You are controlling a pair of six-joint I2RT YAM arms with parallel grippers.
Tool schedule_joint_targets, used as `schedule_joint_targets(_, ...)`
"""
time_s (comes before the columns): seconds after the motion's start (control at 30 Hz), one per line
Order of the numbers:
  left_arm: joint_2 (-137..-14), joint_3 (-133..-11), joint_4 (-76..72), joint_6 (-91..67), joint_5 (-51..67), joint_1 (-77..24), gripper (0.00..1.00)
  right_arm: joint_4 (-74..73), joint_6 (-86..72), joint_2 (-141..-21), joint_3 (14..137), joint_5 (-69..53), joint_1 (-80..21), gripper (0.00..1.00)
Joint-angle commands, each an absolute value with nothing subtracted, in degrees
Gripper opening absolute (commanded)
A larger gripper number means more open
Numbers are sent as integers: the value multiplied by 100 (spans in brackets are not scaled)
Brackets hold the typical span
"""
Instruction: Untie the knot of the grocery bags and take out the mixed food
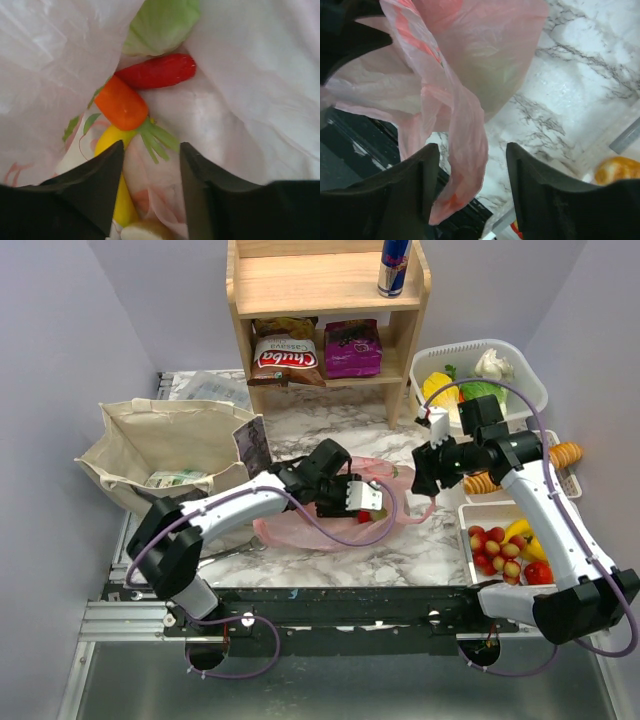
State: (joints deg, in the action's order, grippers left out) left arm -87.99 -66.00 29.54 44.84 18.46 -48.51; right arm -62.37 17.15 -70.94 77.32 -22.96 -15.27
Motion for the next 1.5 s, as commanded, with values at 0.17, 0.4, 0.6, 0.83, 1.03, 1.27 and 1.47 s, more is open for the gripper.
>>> schedule_joint_targets(0.17,-10263,-7624,2160,2962,804,-4830,69,-5127,1459,-7323,7356,-1956,-1502,1)
schedule_joint_targets(0.4,-11020,-7732,2110,2405,519,-4800,69,-4827,1179,-7231,7287,-2127,-1502,1)
schedule_joint_targets(0.6,-11239,-7408,2018,2046,691,-4792,49,-4700,1223,-7246,7137,-1806,-1497,1)
schedule_joint_targets(0.83,-9691,-6750,2071,2060,1087,-4825,4,-4633,1323,-7295,7101,-1473,-1494,1)
schedule_joint_targets(1.03,-8857,-7098,3929,2677,1876,-4825,3,-4529,1283,-7267,7194,-1212,-1494,1)
schedule_joint_targets(1.27,-8196,-7311,5493,4113,2325,-4834,3,-4491,1188,-7138,7257,-1074,-1493,1)
schedule_joint_targets(1.47,-7654,-7436,5046,3770,3012,-4658,3,-4696,1153,-6996,7493,-1624,-1494,34)
